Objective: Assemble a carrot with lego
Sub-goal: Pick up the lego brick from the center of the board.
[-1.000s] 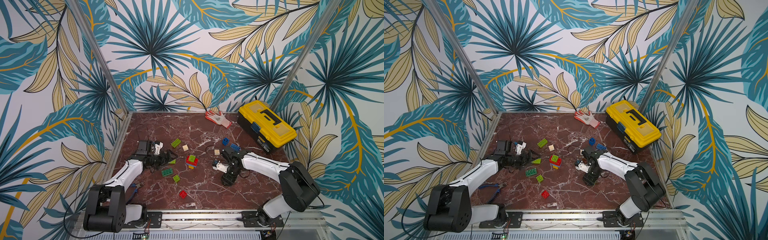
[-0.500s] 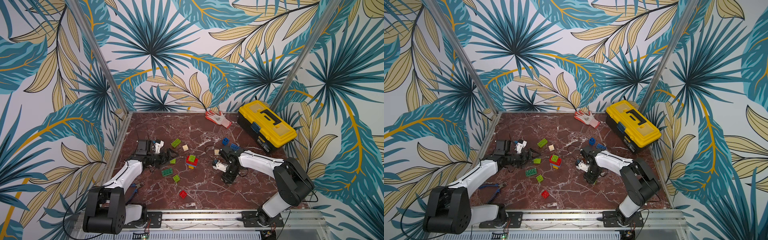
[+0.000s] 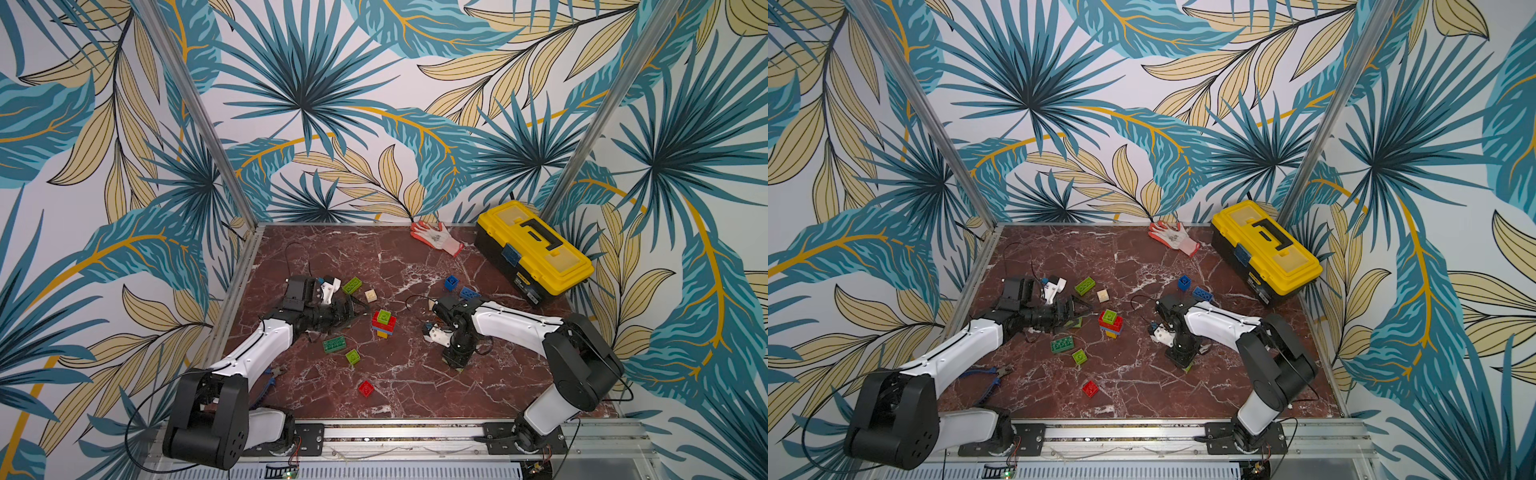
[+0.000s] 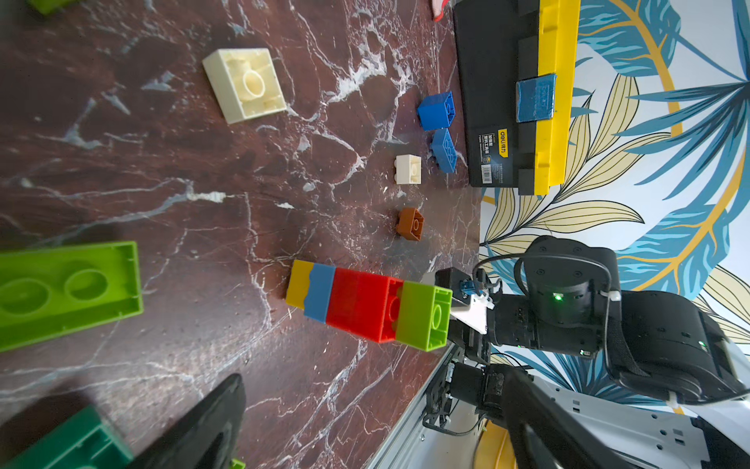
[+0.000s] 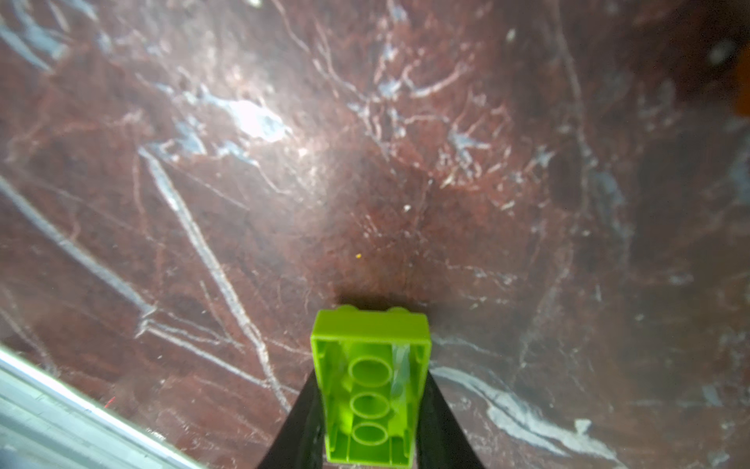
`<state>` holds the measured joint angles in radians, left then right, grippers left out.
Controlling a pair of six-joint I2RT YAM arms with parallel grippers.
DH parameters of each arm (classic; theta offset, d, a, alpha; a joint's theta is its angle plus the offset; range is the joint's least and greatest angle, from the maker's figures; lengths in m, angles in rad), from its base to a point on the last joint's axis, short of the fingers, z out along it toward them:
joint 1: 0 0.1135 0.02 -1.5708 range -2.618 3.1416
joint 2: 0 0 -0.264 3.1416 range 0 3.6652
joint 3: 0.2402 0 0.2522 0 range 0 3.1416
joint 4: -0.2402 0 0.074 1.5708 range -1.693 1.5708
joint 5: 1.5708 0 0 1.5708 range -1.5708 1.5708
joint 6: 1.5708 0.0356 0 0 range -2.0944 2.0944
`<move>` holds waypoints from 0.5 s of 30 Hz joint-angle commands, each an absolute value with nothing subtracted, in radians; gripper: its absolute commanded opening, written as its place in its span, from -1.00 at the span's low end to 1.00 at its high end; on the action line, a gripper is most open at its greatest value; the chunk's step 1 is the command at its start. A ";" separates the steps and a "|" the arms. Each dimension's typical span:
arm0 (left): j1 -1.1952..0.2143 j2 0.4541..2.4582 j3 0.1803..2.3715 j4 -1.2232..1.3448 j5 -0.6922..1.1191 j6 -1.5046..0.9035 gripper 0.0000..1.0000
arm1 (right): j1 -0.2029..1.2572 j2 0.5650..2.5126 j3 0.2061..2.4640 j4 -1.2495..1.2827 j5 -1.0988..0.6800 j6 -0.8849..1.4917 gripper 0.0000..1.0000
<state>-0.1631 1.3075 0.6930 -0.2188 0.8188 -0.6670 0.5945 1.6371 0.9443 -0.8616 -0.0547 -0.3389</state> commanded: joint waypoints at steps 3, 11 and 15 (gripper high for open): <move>-0.169 1.387 0.720 -0.150 0.818 -0.675 1.00 | 0.598 1.534 1.055 -0.987 -0.134 -0.299 -0.49; -0.174 1.462 0.739 -0.121 0.840 -0.655 0.89 | 0.612 1.601 1.391 -1.119 -0.244 -0.262 -0.53; -0.180 1.490 0.745 -0.120 0.850 -0.644 0.84 | 0.630 1.711 1.538 -1.144 -0.263 -0.246 -0.56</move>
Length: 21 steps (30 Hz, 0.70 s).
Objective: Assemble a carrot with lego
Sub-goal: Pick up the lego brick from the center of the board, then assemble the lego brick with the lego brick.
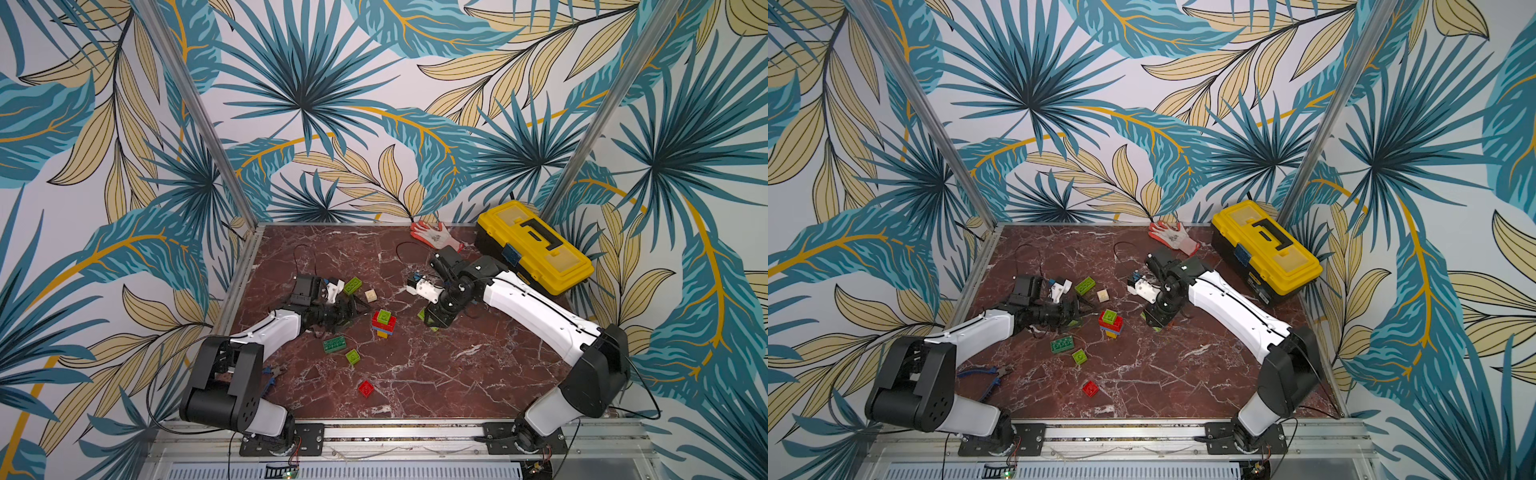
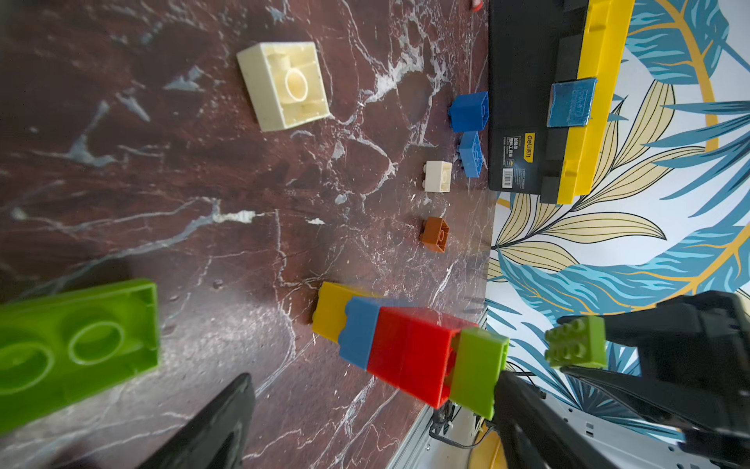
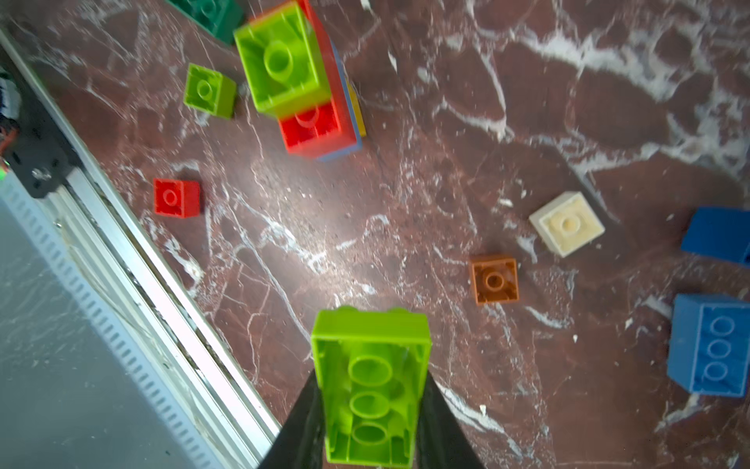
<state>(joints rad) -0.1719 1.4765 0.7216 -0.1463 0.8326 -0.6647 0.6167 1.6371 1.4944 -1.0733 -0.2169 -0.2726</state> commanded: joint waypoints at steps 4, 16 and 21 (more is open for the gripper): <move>-0.187 1.513 0.744 -0.113 0.855 -0.639 0.81 | 0.654 1.798 1.637 -1.135 -0.271 -0.245 -0.56; -0.210 1.547 0.745 -0.109 0.856 -0.630 0.72 | 0.716 2.034 2.010 -1.278 -0.222 -0.263 -0.54; -0.210 1.548 0.740 -0.110 0.853 -0.633 0.72 | 0.740 2.140 2.178 -1.414 -0.185 -0.276 -0.54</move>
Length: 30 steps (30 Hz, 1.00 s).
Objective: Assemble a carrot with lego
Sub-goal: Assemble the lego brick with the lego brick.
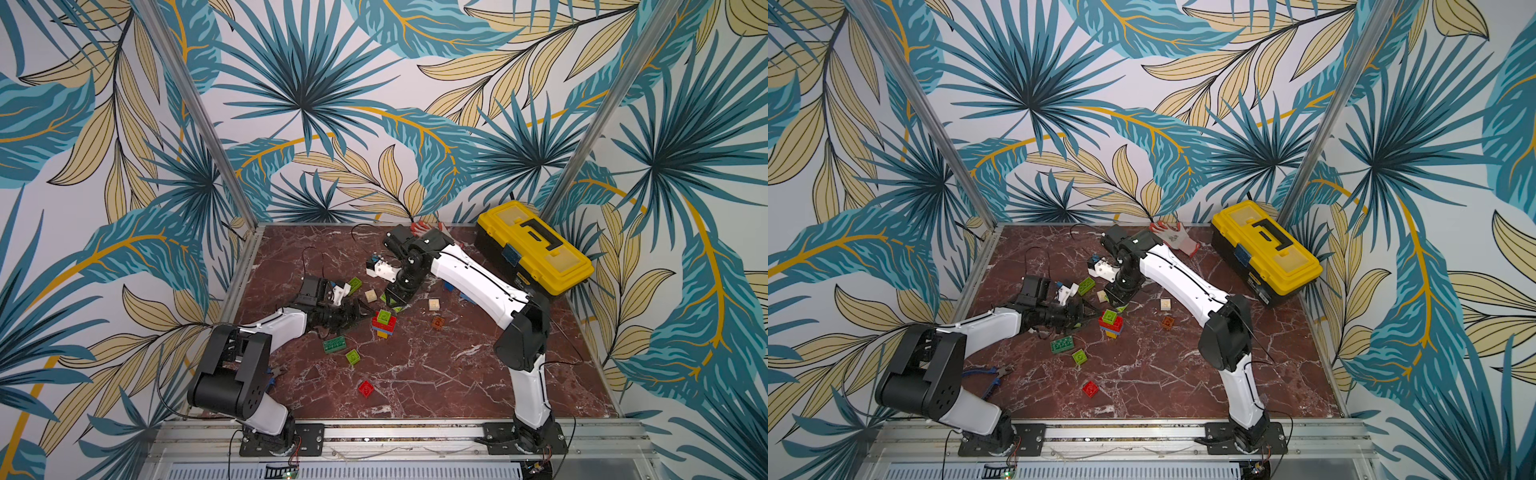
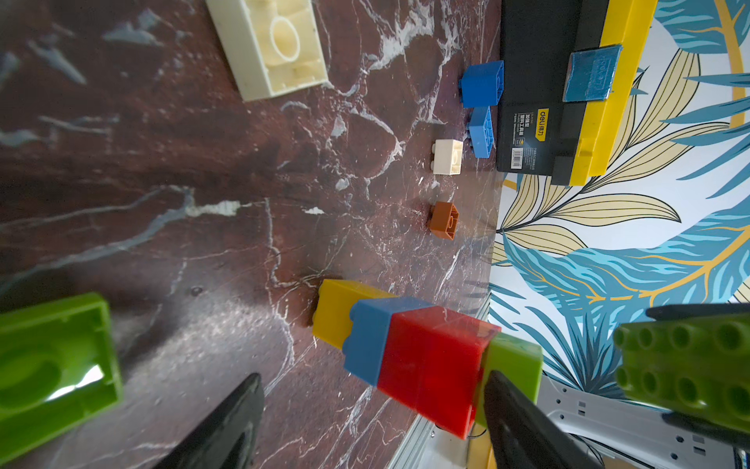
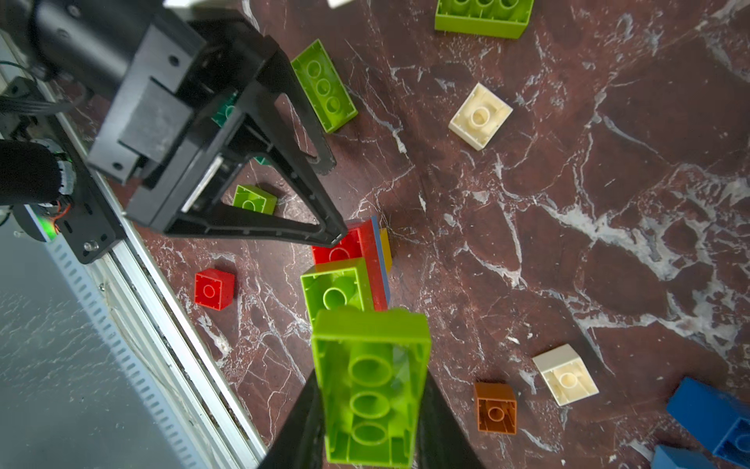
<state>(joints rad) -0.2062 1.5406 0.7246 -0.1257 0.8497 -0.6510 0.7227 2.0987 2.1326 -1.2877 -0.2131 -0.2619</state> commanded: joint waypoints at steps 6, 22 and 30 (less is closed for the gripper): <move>-0.201 1.492 0.718 -0.110 0.843 -0.637 0.91 | 0.764 2.158 2.223 -1.449 -0.164 -0.280 -0.53; 0.031 1.319 0.567 -0.111 0.880 -0.677 1.00 | 0.819 2.298 2.423 -1.576 -0.085 -0.320 -0.49; 0.030 1.339 0.572 -0.112 0.889 -0.665 0.99 | 0.841 2.320 2.430 -1.568 -0.069 -0.342 -0.48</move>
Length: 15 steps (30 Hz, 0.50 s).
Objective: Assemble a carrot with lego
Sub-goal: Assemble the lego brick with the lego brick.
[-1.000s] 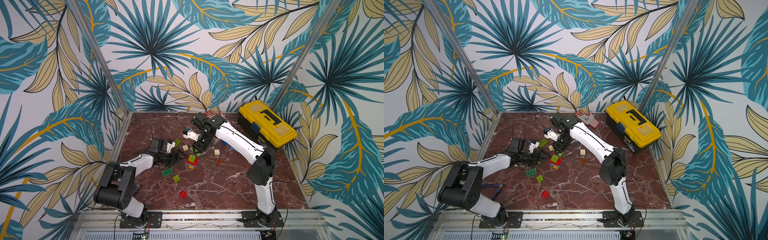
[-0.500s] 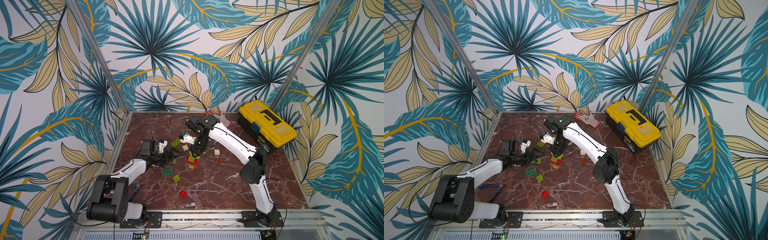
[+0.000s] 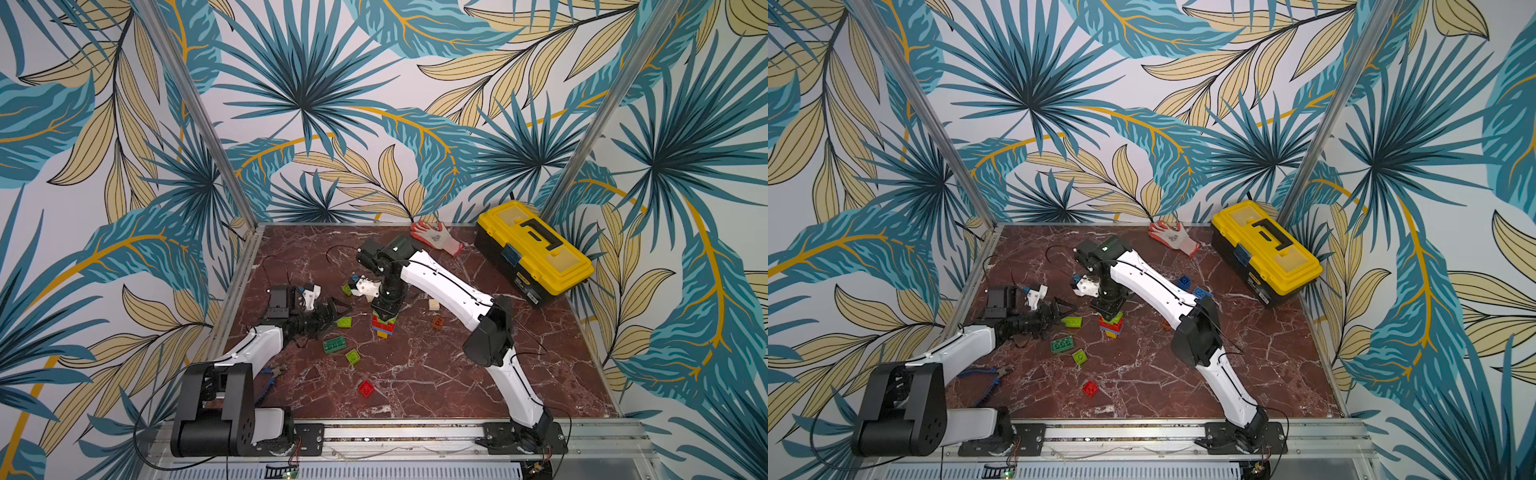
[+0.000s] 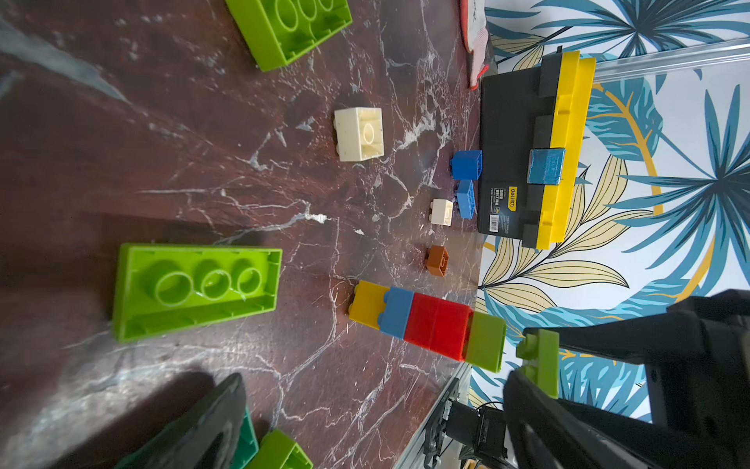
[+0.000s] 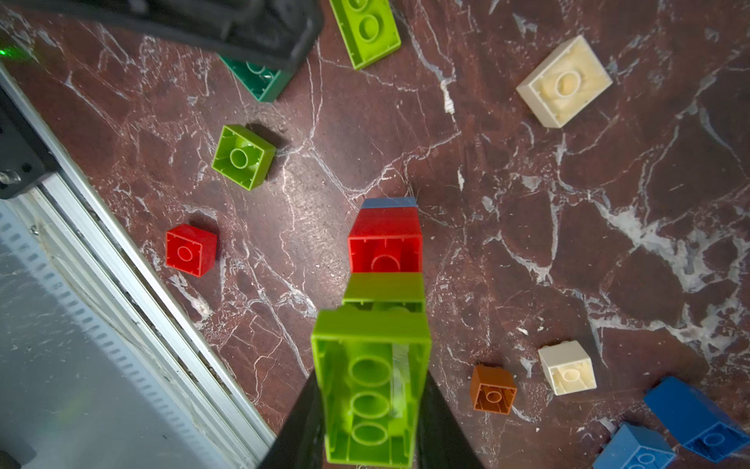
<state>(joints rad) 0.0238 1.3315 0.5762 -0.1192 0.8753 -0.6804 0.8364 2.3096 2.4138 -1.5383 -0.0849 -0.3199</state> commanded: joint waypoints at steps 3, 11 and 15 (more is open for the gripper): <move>0.031 1.343 0.572 -0.111 0.889 -0.663 0.99 | 0.844 2.323 2.431 -1.565 -0.061 -0.349 -0.47; 0.030 1.347 0.571 -0.112 0.893 -0.661 0.99 | 0.844 2.336 2.433 -1.551 -0.030 -0.362 -0.46; 0.030 1.349 0.571 -0.111 0.890 -0.661 0.99 | 0.844 2.340 2.436 -1.541 -0.026 -0.368 -0.46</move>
